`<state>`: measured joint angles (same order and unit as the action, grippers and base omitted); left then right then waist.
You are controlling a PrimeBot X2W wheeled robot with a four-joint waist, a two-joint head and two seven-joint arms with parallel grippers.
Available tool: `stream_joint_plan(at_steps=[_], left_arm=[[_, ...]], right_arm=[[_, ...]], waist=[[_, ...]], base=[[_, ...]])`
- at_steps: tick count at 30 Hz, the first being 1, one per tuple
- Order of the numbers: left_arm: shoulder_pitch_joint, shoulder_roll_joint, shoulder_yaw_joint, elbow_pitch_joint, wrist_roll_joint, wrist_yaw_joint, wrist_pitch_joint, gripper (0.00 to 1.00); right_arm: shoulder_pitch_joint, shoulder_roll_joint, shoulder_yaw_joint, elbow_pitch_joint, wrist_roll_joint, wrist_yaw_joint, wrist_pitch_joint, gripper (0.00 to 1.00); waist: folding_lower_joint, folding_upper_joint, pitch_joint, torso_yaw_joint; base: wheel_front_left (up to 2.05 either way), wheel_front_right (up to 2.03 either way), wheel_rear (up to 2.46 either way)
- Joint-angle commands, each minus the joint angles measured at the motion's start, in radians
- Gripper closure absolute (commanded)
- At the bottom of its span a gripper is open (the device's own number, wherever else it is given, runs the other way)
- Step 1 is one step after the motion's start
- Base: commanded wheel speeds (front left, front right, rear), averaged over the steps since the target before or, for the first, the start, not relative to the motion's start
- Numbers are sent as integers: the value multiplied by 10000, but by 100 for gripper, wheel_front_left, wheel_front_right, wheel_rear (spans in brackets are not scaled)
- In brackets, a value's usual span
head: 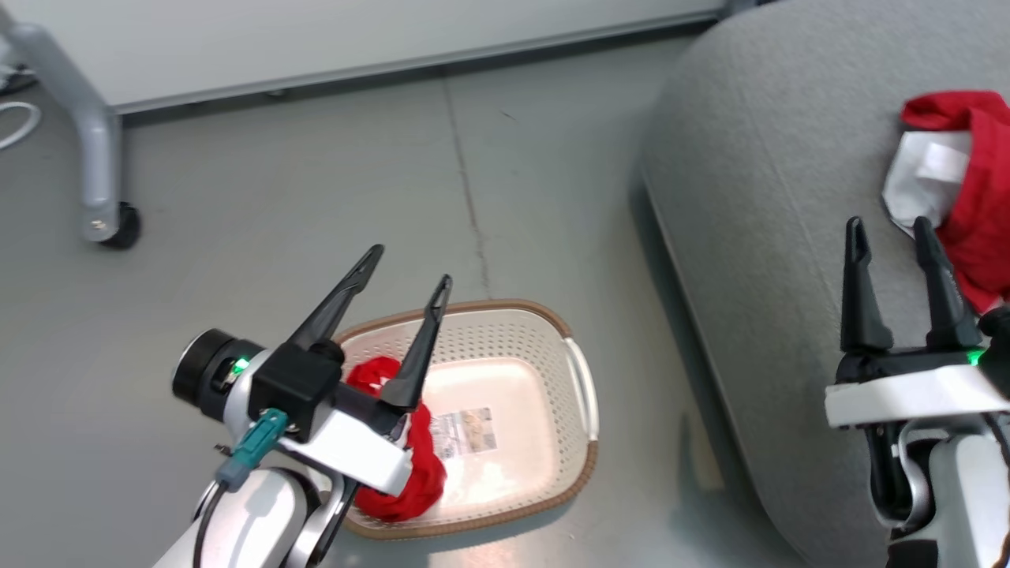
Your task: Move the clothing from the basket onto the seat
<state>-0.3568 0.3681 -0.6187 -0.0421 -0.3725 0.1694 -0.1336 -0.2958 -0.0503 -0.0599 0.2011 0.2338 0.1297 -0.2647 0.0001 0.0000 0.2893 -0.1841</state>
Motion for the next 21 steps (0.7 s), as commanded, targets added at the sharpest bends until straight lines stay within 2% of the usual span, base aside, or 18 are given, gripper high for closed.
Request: stream_joint_plan(at_steps=[1,6,10,13,21], left_arm=[[182,5,112,67,-101,141,-108,0],[767,-22,715,289,-510,670,-494,0],[1248,-5,1042,429,-831,909,-704,0],[1638,-36,1310,536,-1051,1126,-823,0],[2505,59,1700,644,-1443,1330,-1041,0]], right_arm=[[214,-37,35,-134,-53,20,-17,0],[705,-37,485,-417,-268,18,196,0],[1118,-35,655,-641,-262,18,430,0],[1447,-29,764,-776,-266,20,611,0],[2111,-31,819,-1026,-399,20,997,0]], waist=[[-1,0,-440,585],[-1,0,-886,1218],[-1,0,-1254,1567],[-1,0,-1577,1701],[-1,0,-2280,1738]], base=[[0,0,0],[0,0,0],[0,0,0],[0,0,0],[0,0,0]])
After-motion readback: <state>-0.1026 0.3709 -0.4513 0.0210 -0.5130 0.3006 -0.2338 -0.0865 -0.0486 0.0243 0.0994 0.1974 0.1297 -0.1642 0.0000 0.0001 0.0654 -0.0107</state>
